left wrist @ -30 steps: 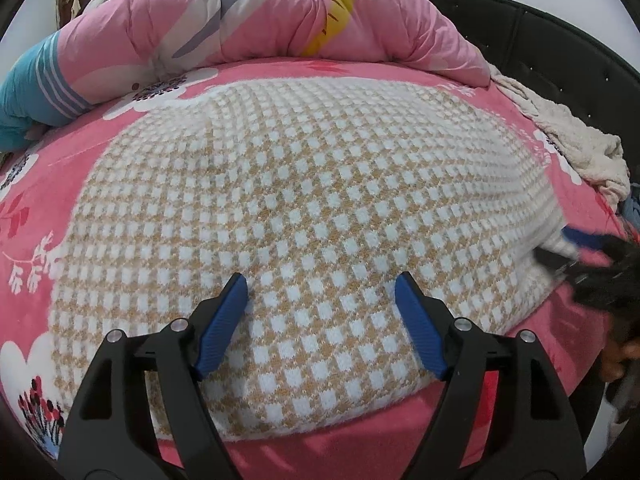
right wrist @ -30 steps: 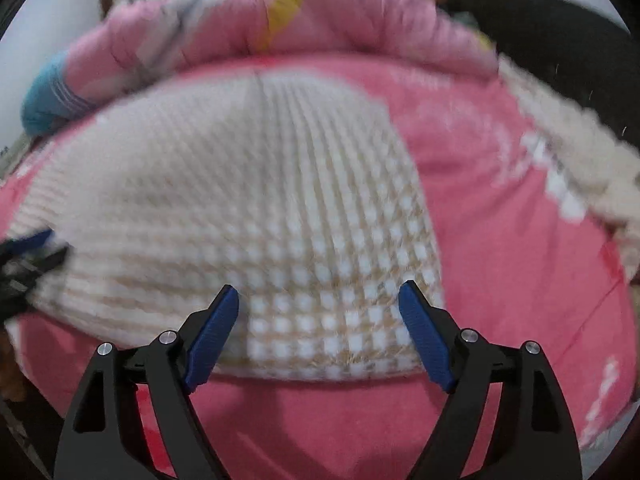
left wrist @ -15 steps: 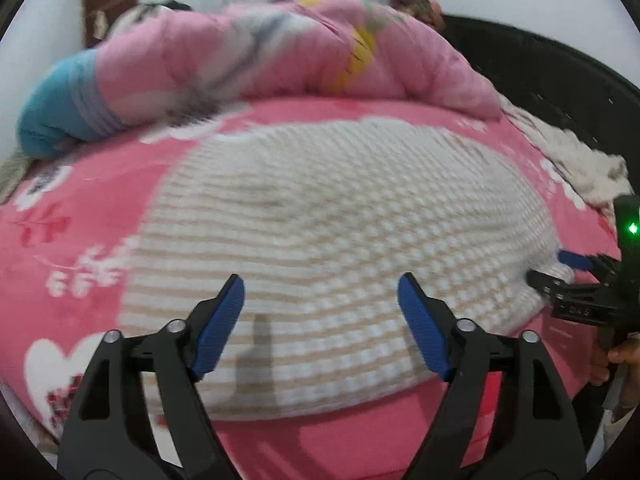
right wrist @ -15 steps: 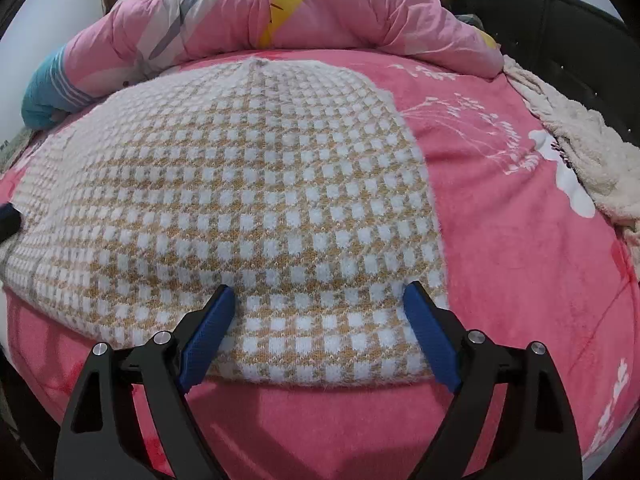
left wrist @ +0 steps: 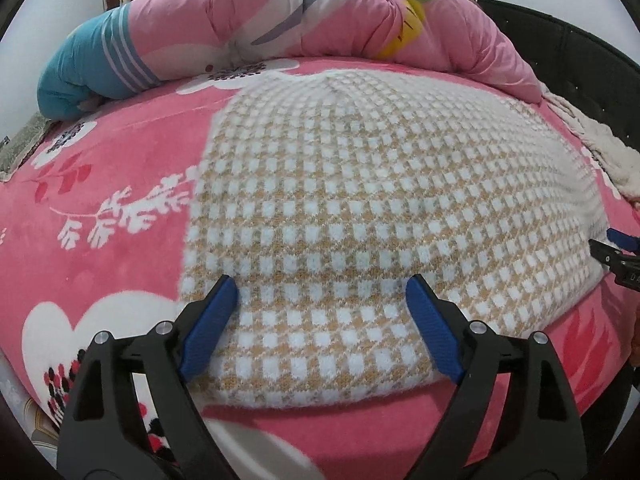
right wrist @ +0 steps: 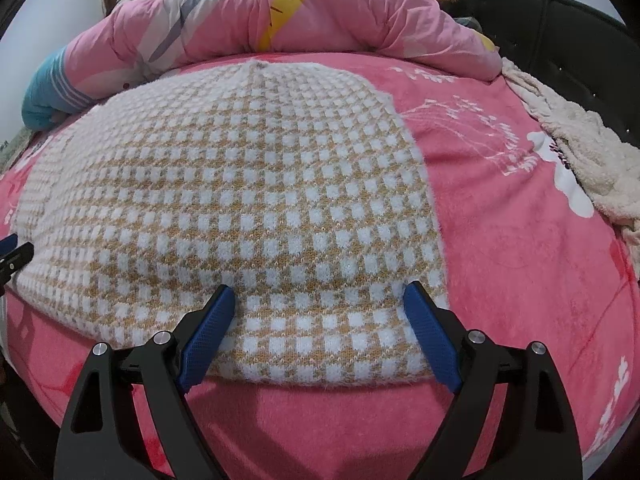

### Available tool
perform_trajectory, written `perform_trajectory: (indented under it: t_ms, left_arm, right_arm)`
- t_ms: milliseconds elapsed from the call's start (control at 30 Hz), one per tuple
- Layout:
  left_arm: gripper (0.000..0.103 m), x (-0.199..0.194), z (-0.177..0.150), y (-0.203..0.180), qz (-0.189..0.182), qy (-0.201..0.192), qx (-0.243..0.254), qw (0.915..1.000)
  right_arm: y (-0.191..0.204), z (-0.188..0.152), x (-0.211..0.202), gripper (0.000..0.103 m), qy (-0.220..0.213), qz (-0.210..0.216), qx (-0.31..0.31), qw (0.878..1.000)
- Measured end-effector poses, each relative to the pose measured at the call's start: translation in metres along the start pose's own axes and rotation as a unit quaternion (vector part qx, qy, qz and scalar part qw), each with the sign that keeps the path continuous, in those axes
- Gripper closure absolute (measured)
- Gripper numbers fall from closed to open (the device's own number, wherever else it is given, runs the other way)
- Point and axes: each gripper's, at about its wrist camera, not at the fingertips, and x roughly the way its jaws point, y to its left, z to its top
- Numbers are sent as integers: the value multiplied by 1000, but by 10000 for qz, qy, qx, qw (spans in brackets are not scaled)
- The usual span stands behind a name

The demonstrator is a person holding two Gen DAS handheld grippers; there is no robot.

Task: Fold large clothes
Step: 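Press both open tools down on the folded coat to flatten it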

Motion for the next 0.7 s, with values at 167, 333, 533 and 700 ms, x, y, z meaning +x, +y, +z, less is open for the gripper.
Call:
perform_trajectory:
  t_ms: [167, 333, 533, 700]
  left_arm:
    - [20, 1, 1, -3, 18, 9, -5, 10000]
    - [19, -2, 0, -2, 14, 15, -3, 10000]
    - [19, 1, 1, -1, 13, 16, 6, 10000]
    - [19, 1, 1, 0, 11, 22, 0, 10000]
  right_arm:
    - [0, 1, 0, 17, 8, 22, -36, 10000]
    - [0, 1, 0, 17, 8, 23, -51, 10000]
    - [1, 1, 0, 16, 10, 20, -57, 10000]
    - [2, 0, 0, 16, 19, 20, -69, 10000]
